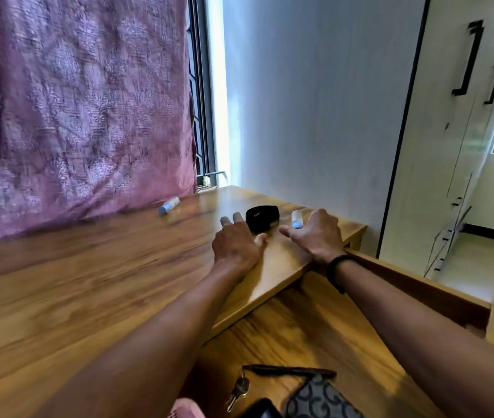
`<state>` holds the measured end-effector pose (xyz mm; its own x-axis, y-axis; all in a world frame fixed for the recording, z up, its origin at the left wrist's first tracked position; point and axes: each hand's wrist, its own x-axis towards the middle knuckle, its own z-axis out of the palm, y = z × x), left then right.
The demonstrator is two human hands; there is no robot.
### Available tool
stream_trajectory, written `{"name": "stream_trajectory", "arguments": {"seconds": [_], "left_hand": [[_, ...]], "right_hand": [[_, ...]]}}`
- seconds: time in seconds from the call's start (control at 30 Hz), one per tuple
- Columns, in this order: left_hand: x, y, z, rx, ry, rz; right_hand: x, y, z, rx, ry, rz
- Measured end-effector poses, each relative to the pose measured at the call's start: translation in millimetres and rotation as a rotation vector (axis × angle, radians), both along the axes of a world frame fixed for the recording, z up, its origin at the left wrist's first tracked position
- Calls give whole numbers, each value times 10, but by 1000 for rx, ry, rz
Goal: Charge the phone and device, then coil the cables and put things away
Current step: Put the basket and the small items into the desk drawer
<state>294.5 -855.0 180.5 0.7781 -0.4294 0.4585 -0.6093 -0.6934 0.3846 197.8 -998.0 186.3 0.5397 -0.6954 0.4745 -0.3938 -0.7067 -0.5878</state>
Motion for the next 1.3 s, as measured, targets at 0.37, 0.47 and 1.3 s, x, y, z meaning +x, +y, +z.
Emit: {"name": "stream_trajectory", "arguments": {"seconds": [0.37,0.47,1.3], "left_hand": [[816,-58,102,-409,328,41],[1320,150,47,-252,208,288],[391,1206,110,-363,268,-288]], "right_hand": [[314,-85,5,-10,60,-94],[397,-177,-37,-5,31,-96],[-564,178,13,512,-160,330]]}}
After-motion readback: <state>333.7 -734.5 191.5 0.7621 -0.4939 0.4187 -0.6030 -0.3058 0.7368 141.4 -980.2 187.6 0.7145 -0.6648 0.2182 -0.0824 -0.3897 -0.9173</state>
